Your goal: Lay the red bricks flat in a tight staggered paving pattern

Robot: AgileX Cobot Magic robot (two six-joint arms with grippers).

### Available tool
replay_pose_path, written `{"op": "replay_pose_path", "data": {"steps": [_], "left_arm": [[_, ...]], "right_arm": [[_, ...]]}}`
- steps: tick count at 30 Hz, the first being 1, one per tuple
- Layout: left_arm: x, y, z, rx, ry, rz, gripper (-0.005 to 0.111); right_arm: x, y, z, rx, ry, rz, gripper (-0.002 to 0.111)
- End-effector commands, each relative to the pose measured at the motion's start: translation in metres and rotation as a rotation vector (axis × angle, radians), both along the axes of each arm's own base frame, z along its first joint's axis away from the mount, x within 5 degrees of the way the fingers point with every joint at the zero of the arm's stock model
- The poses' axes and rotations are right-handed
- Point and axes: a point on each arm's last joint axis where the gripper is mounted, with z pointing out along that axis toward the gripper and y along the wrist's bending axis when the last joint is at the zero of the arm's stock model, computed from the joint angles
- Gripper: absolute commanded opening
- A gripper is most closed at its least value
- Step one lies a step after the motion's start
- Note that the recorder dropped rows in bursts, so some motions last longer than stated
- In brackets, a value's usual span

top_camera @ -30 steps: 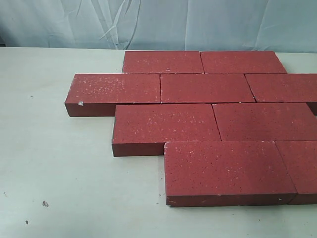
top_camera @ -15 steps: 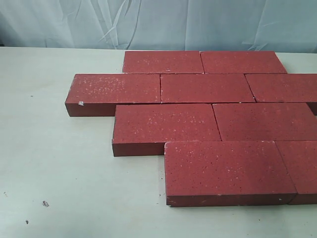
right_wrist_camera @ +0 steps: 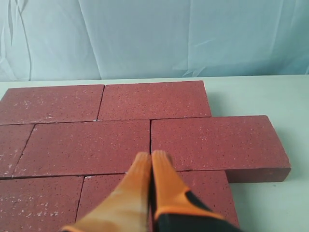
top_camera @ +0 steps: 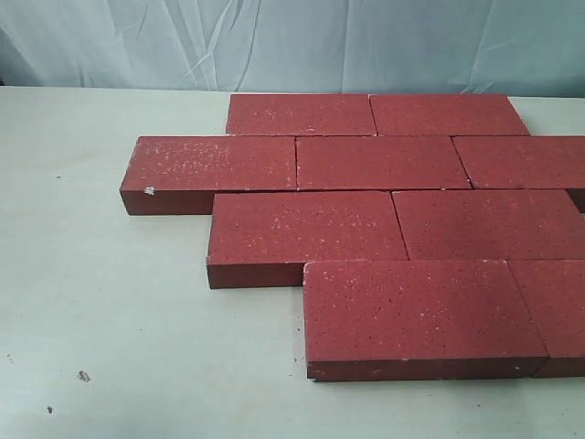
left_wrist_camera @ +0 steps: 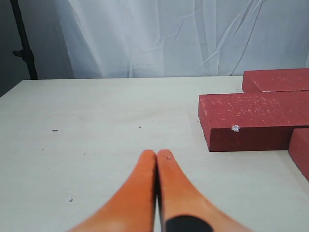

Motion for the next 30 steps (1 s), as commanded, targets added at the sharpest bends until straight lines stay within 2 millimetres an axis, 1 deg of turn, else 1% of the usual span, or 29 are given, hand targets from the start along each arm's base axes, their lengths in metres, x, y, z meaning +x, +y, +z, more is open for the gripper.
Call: {"op": "replay_pose_path", "data": {"steps": [1, 14, 15, 17, 19, 24, 27, 30], "left_arm": [[0.0, 0.0, -0.001, -0.009, -0.001, 0.004, 0.0], [0.0, 0.0, -0.001, -0.006, -0.001, 0.004, 0.0], [0.0, 0.0, -0.001, -0.006, -0.001, 0.004, 0.0], [0.0, 0.0, -0.001, -0.006, -0.001, 0.004, 0.0], [0.0, 0.0, -0.001, -0.002, -0.001, 0.005, 0.0], [0.0, 0.0, -0.001, -0.002, -0.001, 0.005, 0.0], [0.0, 0.0, -0.001, -0.002, -0.001, 0.005, 0.0], [0.0, 0.0, -0.001, -0.002, -0.001, 0.005, 0.0]], "right_arm": [[-0.001, -0.001, 0.001, 0.001, -0.015, -0.006, -0.001], [-0.001, -0.001, 0.0, 0.001, -0.007, -0.006, -0.001], [-0.001, 0.001, 0.0, 0.003, -0.007, 0.006, -0.001], [-0.013, -0.001, 0.008, -0.035, -0.06, 0.013, -0.001], [-0.029, -0.004, 0.018, -0.083, -0.126, 0.009, -0.001], [-0.052, -0.014, 0.03, -0.154, -0.209, -0.036, -0.001], [-0.064, -0.021, 0.03, -0.159, -0.197, -0.091, -0.001], [-0.075, -0.024, 0.017, -0.162, -0.207, -0.121, -0.001]]}}
